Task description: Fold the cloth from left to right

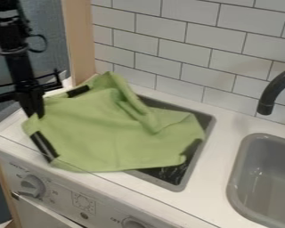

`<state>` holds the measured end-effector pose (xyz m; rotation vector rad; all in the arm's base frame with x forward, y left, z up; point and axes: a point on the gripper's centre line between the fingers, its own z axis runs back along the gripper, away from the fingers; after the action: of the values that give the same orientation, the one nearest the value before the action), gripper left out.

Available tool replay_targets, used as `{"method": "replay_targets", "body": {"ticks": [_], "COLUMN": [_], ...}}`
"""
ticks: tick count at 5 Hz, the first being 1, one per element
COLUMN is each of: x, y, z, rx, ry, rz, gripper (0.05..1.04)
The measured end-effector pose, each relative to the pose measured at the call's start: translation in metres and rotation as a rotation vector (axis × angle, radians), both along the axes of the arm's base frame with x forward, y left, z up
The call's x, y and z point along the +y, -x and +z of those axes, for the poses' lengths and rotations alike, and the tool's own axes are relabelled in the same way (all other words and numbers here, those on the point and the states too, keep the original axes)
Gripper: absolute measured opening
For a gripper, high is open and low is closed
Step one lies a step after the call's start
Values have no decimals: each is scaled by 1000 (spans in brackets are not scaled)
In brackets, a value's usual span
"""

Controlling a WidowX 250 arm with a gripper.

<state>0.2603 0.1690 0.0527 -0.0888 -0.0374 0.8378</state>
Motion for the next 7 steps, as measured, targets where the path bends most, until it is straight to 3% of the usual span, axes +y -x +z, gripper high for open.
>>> {"method": "replay_targets", "body": {"ticks": [1, 2, 3, 5, 6, 7], "x": [-7, -25, -50, -107, -136, -165], "y": [-2, -12, -28, -63, -78, -90], "z": [5, 21, 29, 46, 42, 31], "rx": [-16, -69, -88, -132, -136, -109], "ry": [33, 66, 108, 121, 128, 137], "rz": [-13, -47, -110, -245, -301, -354], "gripper": [49, 49, 49, 49, 49, 49]}}
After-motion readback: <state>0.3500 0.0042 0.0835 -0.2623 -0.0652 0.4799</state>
